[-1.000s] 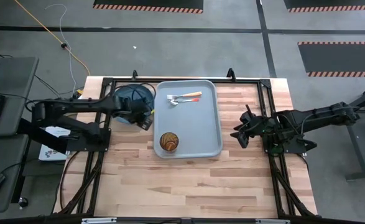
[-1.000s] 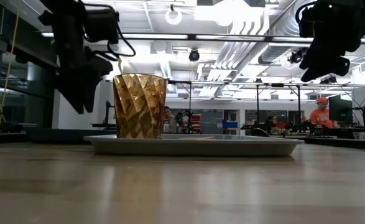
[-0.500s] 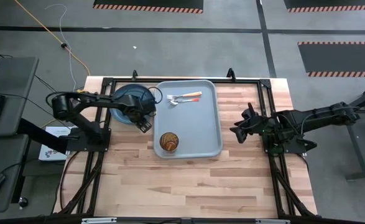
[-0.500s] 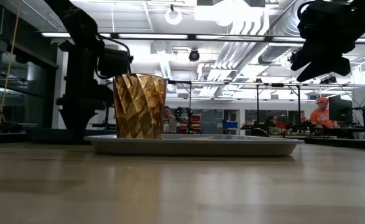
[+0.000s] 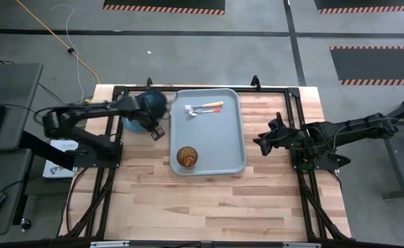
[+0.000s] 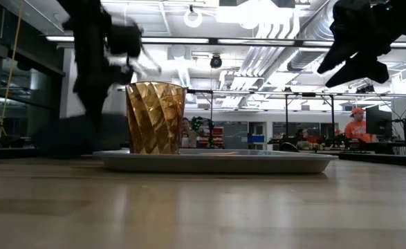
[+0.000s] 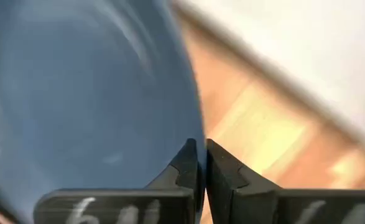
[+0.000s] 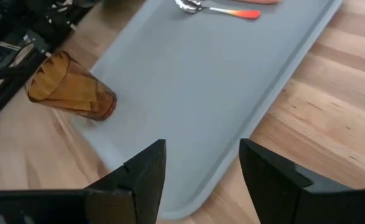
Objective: Pick and place plate/cup/fork/spoon on tray
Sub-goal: Put the blue plate on the gray tray
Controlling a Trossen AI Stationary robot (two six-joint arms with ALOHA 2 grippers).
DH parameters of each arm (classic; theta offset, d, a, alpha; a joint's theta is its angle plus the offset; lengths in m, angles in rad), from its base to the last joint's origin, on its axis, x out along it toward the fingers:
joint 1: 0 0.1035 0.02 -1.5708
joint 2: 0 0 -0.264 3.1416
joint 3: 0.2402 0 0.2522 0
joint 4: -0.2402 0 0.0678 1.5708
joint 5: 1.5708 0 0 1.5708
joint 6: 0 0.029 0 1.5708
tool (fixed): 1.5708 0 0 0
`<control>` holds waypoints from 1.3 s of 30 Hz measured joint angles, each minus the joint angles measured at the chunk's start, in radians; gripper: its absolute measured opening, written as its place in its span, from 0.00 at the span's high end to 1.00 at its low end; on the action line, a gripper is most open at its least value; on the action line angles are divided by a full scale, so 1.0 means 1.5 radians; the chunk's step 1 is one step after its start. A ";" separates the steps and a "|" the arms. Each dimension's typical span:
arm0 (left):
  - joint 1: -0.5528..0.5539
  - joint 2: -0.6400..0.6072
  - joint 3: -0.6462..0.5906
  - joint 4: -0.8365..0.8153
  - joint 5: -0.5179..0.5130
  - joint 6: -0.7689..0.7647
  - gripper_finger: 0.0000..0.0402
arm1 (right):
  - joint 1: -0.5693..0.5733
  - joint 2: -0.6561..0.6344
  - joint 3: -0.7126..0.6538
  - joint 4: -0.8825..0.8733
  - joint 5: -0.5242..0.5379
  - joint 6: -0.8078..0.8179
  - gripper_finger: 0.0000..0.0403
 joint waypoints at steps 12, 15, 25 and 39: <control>-0.021 0.001 0.417 -0.112 0.121 -0.016 1.00 | 0.000 0.000 0.000 0.009 0.008 -0.005 0.52; -0.036 0.082 0.528 -0.137 0.182 -0.011 1.00 | 0.000 0.000 0.000 0.009 0.008 -0.012 0.52; -0.055 0.328 0.790 -0.138 0.463 0.037 1.00 | 0.000 0.000 0.000 0.009 0.004 -0.018 0.52; -0.027 0.457 0.805 -0.181 0.439 0.129 1.00 | 0.000 0.000 0.000 0.009 0.003 -0.018 0.52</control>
